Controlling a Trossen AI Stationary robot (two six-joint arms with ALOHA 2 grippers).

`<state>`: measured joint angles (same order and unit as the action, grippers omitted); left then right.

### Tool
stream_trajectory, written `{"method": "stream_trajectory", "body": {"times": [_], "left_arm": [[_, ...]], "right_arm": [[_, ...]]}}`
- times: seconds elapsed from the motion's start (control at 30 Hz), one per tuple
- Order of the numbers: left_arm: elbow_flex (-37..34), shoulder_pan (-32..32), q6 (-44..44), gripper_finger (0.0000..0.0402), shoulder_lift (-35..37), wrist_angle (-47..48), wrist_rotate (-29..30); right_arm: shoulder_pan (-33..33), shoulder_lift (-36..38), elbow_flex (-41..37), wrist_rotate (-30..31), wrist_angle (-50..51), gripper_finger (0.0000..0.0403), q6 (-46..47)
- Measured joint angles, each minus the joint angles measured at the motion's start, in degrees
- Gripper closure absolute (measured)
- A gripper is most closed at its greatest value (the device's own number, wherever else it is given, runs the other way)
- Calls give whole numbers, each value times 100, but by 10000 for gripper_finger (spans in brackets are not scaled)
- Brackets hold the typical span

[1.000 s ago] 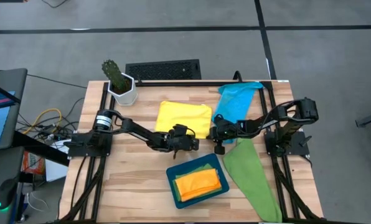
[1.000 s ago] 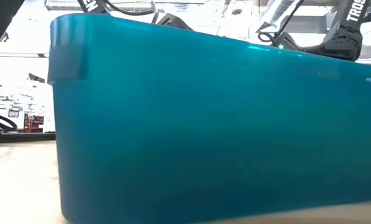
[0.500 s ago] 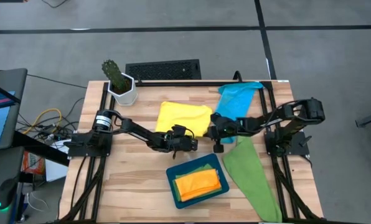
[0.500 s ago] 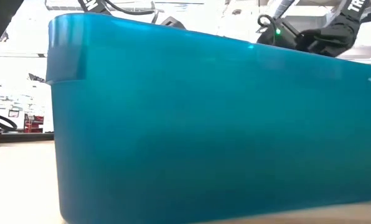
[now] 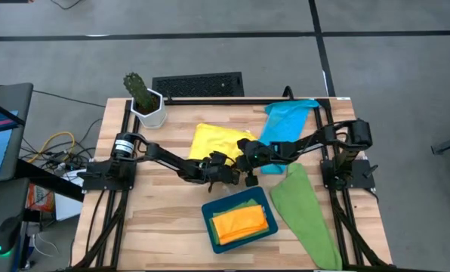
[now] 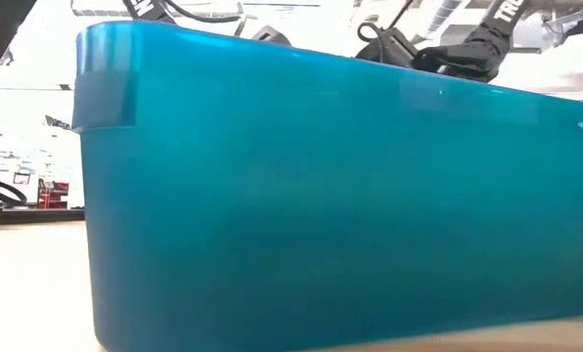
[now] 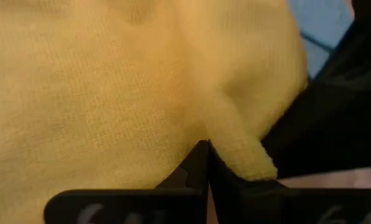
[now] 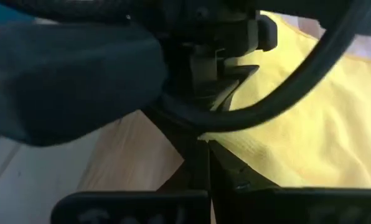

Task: Fold microfiber towels
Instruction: Fold the yellow microfiber towel

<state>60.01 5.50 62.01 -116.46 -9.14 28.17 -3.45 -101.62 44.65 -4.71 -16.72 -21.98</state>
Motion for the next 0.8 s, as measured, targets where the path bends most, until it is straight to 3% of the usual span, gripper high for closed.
{"method": "stream_trajectory", "body": {"times": [0.4,0.6,0.8], "left_arm": [[-2,57,-684,401,1340,1515,-698],[3,202,-569,401,1717,2501,-29],[-87,234,-277,401,1702,2650,357]], "right_arm": [[-43,-82,118,-143,-143,386,-251],[-41,-82,116,-435,-355,383,-255],[-50,-428,138,-437,-610,384,-346]]}}
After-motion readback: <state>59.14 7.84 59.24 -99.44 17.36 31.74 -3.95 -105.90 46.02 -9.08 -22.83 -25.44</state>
